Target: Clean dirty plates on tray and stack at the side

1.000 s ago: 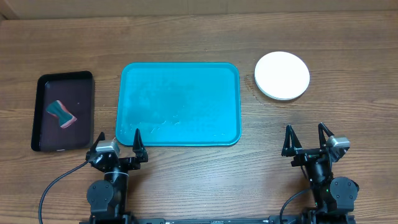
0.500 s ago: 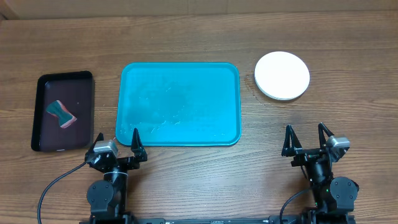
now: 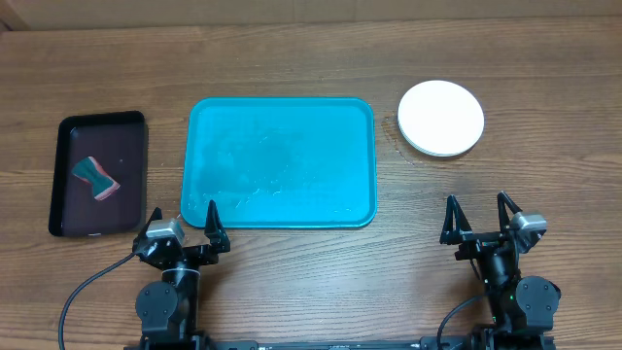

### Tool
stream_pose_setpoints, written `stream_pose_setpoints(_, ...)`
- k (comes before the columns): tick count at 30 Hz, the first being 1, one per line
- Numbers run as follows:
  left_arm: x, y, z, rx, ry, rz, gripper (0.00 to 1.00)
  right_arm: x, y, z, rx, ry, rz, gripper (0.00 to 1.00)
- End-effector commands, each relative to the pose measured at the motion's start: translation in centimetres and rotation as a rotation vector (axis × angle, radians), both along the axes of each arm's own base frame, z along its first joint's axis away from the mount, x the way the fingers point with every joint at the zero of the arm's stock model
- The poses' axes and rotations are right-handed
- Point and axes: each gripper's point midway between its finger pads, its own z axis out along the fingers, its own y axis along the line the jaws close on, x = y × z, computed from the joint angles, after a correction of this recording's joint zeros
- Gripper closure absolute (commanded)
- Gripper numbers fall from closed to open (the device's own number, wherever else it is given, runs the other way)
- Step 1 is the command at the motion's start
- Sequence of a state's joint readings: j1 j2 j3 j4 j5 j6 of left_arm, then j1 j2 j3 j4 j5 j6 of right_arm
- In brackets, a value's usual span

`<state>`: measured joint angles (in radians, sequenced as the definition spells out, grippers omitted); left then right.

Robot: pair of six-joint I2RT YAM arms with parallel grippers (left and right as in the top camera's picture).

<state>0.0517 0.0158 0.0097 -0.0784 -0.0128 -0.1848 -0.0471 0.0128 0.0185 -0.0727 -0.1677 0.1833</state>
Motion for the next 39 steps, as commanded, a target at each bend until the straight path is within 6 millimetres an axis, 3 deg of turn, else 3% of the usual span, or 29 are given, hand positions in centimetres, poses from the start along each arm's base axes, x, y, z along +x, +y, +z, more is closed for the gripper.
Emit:
stream_pose_setpoints(1, -0.02, -0.01, 0.11, -0.012, -0.012, 0.004, 0.00, 0.04, -0.33, -0.21, 0.004, -0.003, -0.017, 0.00)
stream_pose_setpoints(10, -0.03, 0.01, 0.12, -0.009, -0.012, 0.006, 0.00, 0.04, -0.33, -0.22, 0.004, -0.002, -0.017, 0.00)
stream_pose_setpoints(16, 0.00, -0.45, 0.03, 0.144, 0.001, -0.031, 0.00, 0.04, -0.33, -0.22, 0.004, -0.002, -0.017, 0.00)
stream_pose_setpoints(39, 0.01, -0.64, 0.06, 0.136, -0.001, -0.038, 0.00, 0.04, -0.33, -0.22, 0.004, -0.002, -0.017, 0.00)
